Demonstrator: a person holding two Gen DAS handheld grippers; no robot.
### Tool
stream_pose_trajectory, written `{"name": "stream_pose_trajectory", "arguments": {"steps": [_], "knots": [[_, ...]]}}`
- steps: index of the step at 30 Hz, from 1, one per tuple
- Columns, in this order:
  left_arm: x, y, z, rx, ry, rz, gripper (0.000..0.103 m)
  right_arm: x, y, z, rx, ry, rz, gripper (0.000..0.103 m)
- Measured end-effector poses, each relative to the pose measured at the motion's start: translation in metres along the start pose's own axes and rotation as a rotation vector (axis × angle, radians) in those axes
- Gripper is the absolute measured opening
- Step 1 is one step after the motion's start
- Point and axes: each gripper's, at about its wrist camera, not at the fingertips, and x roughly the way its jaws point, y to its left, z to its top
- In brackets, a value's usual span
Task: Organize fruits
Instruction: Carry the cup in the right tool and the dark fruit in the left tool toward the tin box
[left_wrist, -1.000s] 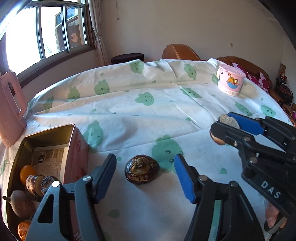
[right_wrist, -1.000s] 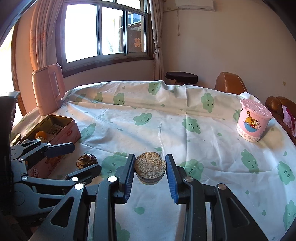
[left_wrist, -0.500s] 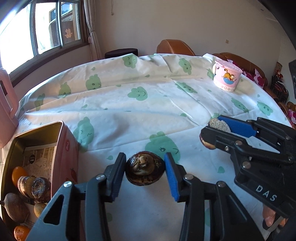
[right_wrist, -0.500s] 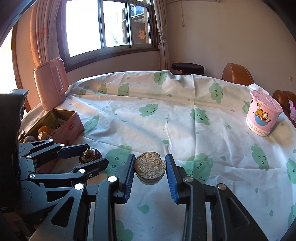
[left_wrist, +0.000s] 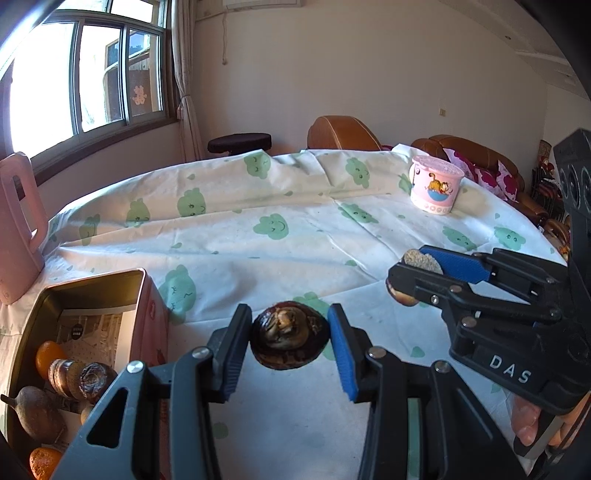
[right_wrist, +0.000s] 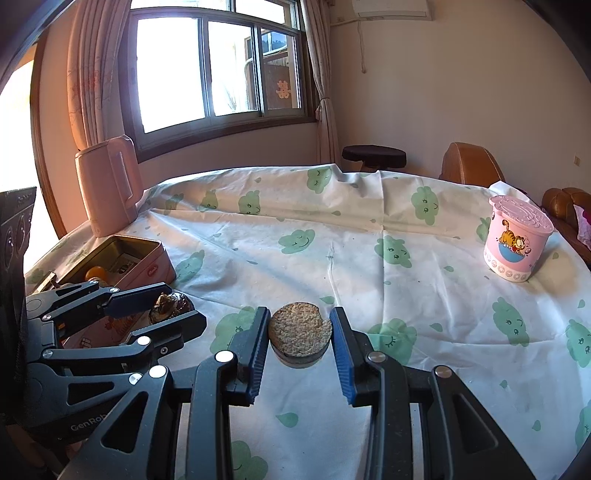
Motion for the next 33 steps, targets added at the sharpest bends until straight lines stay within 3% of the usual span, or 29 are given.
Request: {"name": "stream_pose_trajectory", "arguments": {"steps": [33], "knots": [[-0.029,-0.004,-0.004,0.016,-0.144,0.042,0.044,-0.024,0.005,-0.003,-0.033,-0.130,-0.011,0.035]]}}
